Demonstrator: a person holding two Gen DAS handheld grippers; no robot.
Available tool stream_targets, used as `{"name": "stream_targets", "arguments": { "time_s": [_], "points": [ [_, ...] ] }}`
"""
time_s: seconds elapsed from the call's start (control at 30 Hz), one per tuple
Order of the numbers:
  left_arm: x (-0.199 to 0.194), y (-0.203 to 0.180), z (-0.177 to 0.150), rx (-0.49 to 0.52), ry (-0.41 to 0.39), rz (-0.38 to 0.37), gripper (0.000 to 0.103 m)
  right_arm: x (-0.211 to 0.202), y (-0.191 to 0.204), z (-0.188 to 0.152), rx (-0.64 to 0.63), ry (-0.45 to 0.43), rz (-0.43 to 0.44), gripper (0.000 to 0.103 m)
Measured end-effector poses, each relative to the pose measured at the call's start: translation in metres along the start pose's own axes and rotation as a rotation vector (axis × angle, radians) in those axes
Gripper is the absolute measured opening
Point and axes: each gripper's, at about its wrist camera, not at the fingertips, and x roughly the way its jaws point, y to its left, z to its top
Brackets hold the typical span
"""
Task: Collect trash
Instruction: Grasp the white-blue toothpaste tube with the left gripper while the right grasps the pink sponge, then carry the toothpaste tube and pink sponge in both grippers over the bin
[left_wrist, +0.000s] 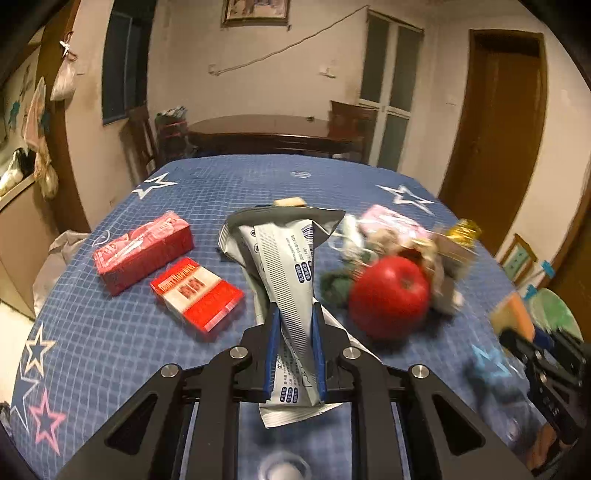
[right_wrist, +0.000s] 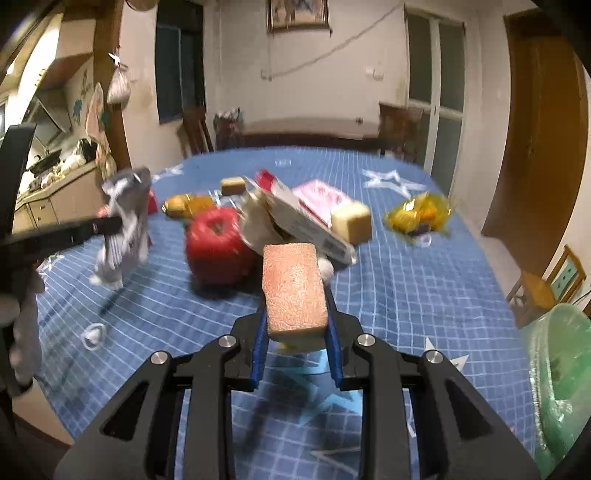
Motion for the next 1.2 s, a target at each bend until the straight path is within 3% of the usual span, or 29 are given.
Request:
{"name": "stream_targets", "arguments": {
  "time_s": [0.23,0.4,0.83,1.2],
  "points": [
    [-0.05,-0.035,-0.023,0.035,-0.084,-0.016,0.018,-0.04,0.023,0.01,-0.013,-0.125,-0.015,0.025],
    [-0.071,-0.061,-0.034,0.072,-0.107,-0.056,0.018,-0.061,0.03,0.017,-0.012,-0.163,-0.004,0.025],
    [-0.114,-0.088,-0.032,0.085,-0.21,-0.067,0.018,-0.091,0.027,0.018,-0.005,-0.233,-0.034,0.025],
    [-0.139,-0.098,-0.03,0.096,-0.245,-0.068,0.018,-0.105,0.027,0.014,0.0,-0.266,-0.032,0.025]
  ]
}}
